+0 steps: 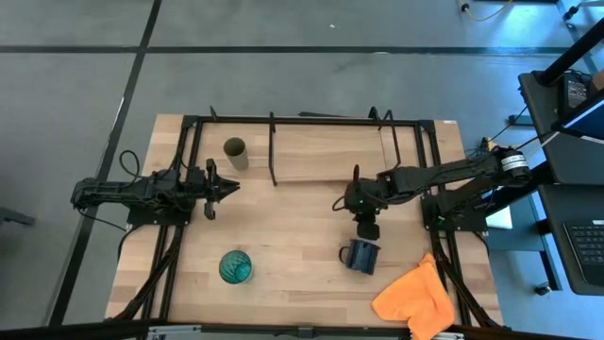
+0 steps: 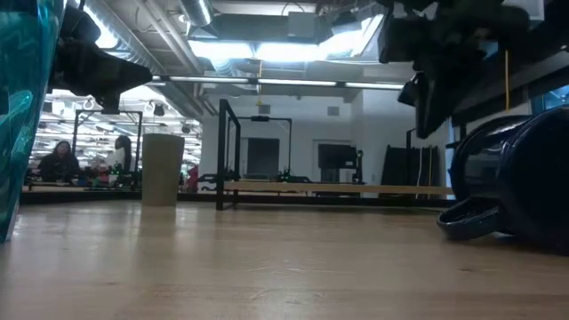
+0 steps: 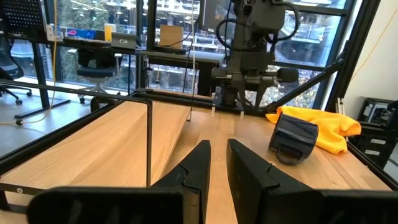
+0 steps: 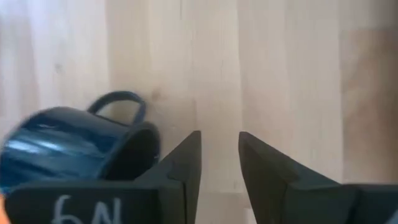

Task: Stack small to large cups/mugs on shelf
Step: Put the blue mug on the shelf

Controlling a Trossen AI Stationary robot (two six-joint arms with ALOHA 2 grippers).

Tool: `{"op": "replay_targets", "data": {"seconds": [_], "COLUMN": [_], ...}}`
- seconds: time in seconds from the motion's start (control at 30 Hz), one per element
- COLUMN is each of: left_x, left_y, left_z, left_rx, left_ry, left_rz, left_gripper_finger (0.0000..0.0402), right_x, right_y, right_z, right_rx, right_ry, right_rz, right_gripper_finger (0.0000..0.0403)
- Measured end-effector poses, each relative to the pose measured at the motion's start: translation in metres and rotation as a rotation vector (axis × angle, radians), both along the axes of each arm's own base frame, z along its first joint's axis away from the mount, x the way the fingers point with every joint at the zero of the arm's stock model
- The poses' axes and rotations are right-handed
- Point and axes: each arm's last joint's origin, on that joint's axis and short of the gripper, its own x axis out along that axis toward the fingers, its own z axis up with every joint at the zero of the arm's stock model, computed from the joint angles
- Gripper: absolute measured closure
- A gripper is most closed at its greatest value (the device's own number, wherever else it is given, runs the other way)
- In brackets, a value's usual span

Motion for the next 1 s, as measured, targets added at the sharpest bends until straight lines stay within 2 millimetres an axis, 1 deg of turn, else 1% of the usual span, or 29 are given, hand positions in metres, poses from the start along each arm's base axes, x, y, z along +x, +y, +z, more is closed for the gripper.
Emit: {"op": "replay_targets", "data": {"seconds": [0.17,0.27,0.33,0.5,0.67,0.8,1.0], "left_x": [0.0,0.0,0.0,0.0,0.0,0.0,0.0], "left_y": [0.0,0.0,0.0,0.0,0.0,0.0,0.0], "left_z": [0.0,0.0,0.0,0.0,0.0,0.0,0.0], "left_rx": [0.0,0.0,0.0,0.0,0.0,0.0,0.0], "left_ry": [0.0,0.0,0.0,0.0,0.0,0.0,0.0], "left_rz": [0.0,0.0,0.0,0.0,0.0,0.0,0.0], "left_gripper_finger": [0.0355,0.0355,0.0355,0.0355,0.0355,0.0355,0.0355], "right_x": [-0.008,-0.013,-0.015,-0.016,-0.016,-0.015,-0.006], "right_y": [0.0,0.001,0.003,0.014,0.018,0.018,0.02], "right_z": [0.011,0.012,0.012,0.011,0.011,0.009,-0.006], "right_rx": [0.167,0.231,0.266,0.3,0.32,0.313,0.317], "right_ry": [0.008,0.06,0.077,0.111,0.122,0.132,0.183], "right_rz": [-0.031,-0.054,-0.06,-0.067,-0.108,-0.129,-0.126], "right_gripper_finger": [0.0294,0.0291,0.028,0.0231,0.019,0.0181,0.0184]}}
